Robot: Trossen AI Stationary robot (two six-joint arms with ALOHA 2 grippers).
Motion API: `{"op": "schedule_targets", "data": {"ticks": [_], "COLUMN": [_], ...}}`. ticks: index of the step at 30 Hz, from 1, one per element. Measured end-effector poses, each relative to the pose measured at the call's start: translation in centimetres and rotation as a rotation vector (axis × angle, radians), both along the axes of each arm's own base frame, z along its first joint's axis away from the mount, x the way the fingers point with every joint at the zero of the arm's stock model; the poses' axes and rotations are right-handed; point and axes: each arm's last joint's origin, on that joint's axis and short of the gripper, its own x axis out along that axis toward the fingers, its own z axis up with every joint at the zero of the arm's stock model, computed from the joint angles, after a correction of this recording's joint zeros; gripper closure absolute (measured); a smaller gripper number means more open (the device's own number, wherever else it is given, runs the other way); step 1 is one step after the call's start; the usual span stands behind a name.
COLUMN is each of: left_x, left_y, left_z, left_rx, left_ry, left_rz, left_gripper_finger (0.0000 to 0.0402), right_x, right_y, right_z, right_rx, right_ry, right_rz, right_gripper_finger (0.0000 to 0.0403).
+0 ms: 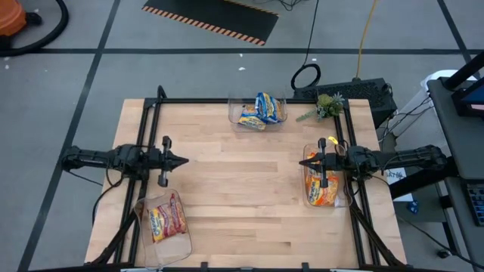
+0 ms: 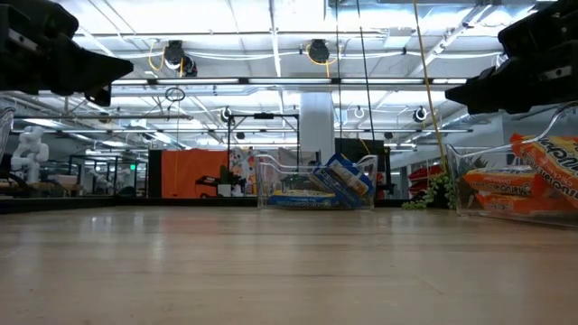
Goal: Sort Maruchan noodles
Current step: Return to Home Position
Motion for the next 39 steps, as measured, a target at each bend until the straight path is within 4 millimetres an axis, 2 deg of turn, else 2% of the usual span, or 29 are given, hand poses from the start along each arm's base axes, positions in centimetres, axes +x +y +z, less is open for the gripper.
{"op": "schedule_targets", "data": {"ticks": [14,25,39], "left_x": [0.0,0.0,0.0], "left_y": [0.7,0.7,0.7], "left_z": [-0.1,-0.1,-0.1], "left_rx": [0.008,0.063,0.046], "left_ry": [0.033,0.038,0.036], "left_rz": [0.079,0.081,0.08], "left_gripper_finger": [0.0401,0.0401,0.04], "right_x": [-0.3,-1.2,-1.2], "right_y": [0.1,0.1,0.0], "right_z": [0.2,0.9,1.2], "right_rx": [-0.087,-0.042,-0.034], "right_ry": [-0.025,-0.122,-0.153], "right_rz": [0.033,0.054,0.05], "right_gripper_finger": [0.0403,0.0403,0.0403]}}
